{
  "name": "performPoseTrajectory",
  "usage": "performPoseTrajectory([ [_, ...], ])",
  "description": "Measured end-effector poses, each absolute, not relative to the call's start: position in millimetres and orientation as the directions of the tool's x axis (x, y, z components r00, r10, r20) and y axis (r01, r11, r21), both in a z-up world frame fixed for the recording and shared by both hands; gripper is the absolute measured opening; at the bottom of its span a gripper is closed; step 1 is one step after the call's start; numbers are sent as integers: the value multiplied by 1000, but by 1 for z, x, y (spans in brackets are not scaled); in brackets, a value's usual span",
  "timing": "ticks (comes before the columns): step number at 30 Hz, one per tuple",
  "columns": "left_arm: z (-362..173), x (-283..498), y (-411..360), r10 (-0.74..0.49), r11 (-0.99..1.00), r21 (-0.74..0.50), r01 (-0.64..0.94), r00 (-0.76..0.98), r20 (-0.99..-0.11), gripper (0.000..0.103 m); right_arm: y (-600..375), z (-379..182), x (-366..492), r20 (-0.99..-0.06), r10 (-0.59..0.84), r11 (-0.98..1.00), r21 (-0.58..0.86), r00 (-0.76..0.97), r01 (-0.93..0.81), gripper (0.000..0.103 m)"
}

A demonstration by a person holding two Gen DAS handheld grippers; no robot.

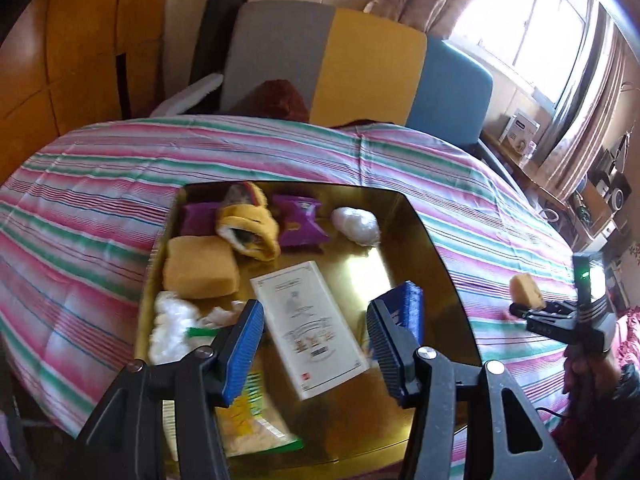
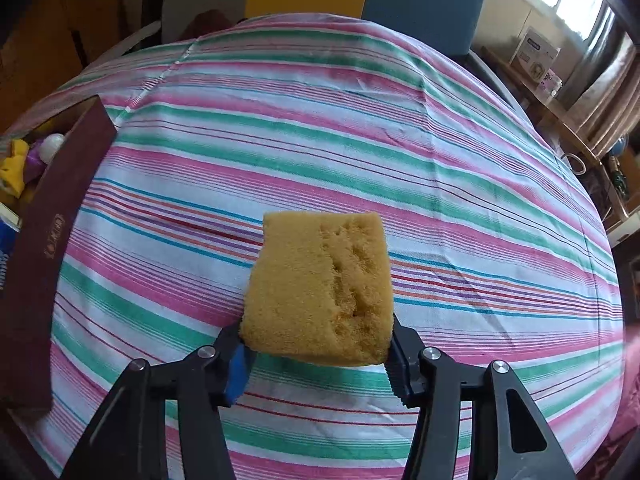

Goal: Organize objects
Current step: 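Carry the yellow sponge into the gold tray and open the right tool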

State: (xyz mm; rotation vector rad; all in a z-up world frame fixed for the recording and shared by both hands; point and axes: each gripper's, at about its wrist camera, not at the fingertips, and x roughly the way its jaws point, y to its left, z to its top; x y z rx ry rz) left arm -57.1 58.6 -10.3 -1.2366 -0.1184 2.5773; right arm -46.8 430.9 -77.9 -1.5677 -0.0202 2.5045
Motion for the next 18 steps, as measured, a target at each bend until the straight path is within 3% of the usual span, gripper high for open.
performPoseTrajectory([
  [10, -13, -33, 25, 222, -975, -148, -168, -626, -748, 54, 307, -1, -69, -796, -88, -995, 50, -599, 81, 56],
  [15, -4, -25, 16, 179, -984, -117, -138, -666, -724, 55, 237, 4, -104, -790, -164, -980, 65, -590, 186, 56],
  [18, 1, -20, 12, 147, -989, -86, -122, -692, -707, 61, 215, -15, -130, -823, -161, -979, 61, -545, 197, 57],
])
